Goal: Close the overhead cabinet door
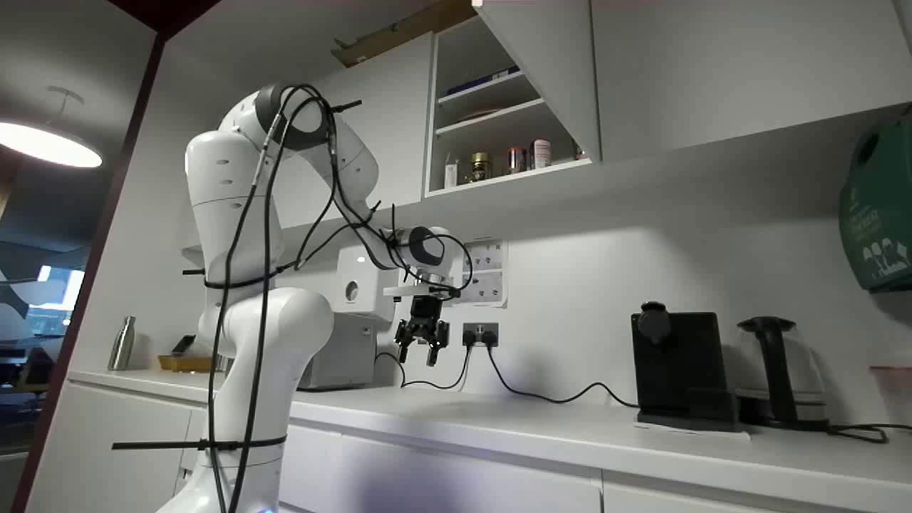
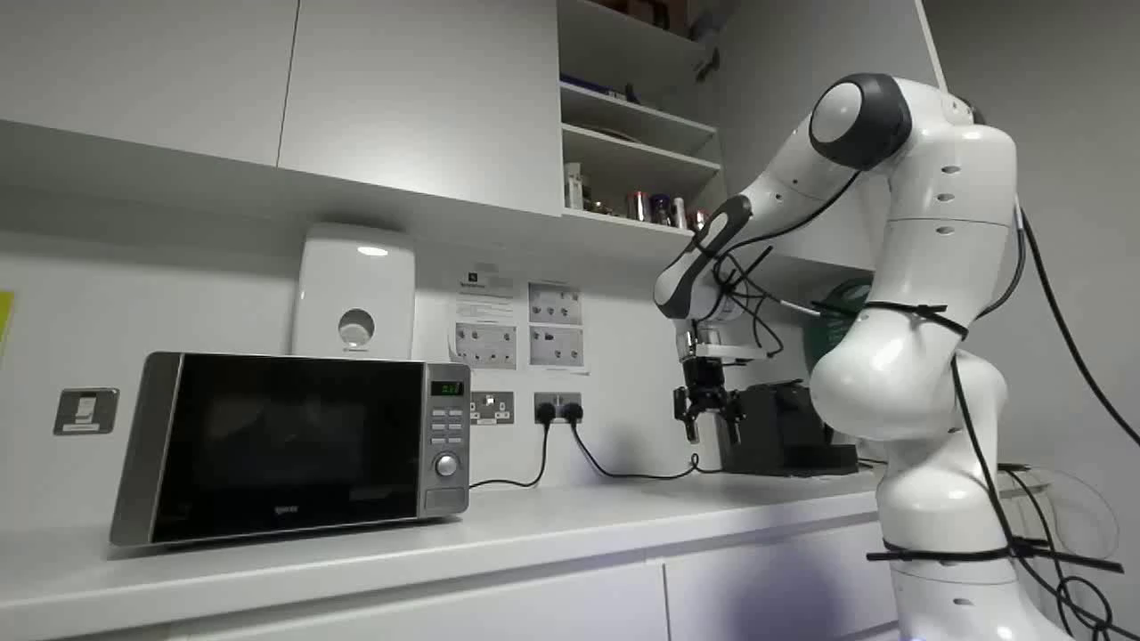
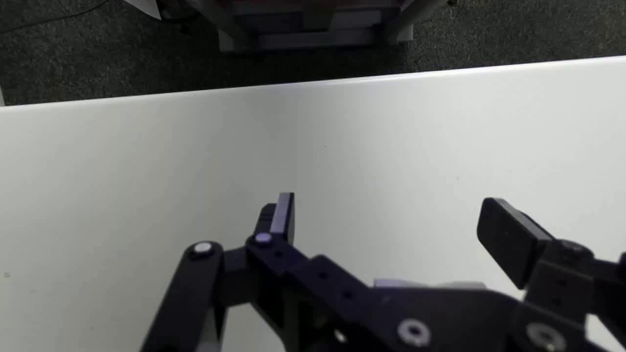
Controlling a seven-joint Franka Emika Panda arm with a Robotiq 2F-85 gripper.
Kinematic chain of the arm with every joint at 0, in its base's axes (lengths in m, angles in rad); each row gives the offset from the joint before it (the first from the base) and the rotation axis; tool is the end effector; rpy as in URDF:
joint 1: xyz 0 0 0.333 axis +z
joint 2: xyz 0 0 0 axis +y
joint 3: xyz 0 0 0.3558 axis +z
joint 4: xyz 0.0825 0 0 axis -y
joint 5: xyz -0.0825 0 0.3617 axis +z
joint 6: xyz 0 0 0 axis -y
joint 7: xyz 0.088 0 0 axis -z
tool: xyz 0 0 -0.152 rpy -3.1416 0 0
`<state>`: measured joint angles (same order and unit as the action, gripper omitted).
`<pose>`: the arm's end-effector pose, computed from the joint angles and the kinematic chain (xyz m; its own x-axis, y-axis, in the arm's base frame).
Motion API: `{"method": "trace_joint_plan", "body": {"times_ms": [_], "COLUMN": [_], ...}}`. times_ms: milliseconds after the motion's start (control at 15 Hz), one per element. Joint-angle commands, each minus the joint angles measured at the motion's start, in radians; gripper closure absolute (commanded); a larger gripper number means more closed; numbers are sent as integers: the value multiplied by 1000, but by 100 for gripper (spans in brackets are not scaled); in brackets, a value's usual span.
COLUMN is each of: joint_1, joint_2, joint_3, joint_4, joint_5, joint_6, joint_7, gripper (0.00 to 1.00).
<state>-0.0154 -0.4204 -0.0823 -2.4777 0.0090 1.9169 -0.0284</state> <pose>0.3527 -0.0343 0.4320 0.9884 -0.0596 -0.1400 -0.0665 -0.9967 -0.0455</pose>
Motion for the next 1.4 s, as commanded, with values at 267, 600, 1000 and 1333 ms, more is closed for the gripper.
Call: {"method": "trace_joint_plan", "body": {"times_ms": [267, 600, 1000, 1333], "joint_1": [-6, -28, -66, -122], "joint_2": [-43, -159, -382, -588], "joint_3": [13, 79, 141, 155], "joint_4": [-10, -21, -18, 0], "joint_5": [-17, -207, -437, -497], "joint_6": [10, 60, 17, -25], "joint_7": [-44, 18, 90, 187], "gripper": [0, 0, 0, 0]}}
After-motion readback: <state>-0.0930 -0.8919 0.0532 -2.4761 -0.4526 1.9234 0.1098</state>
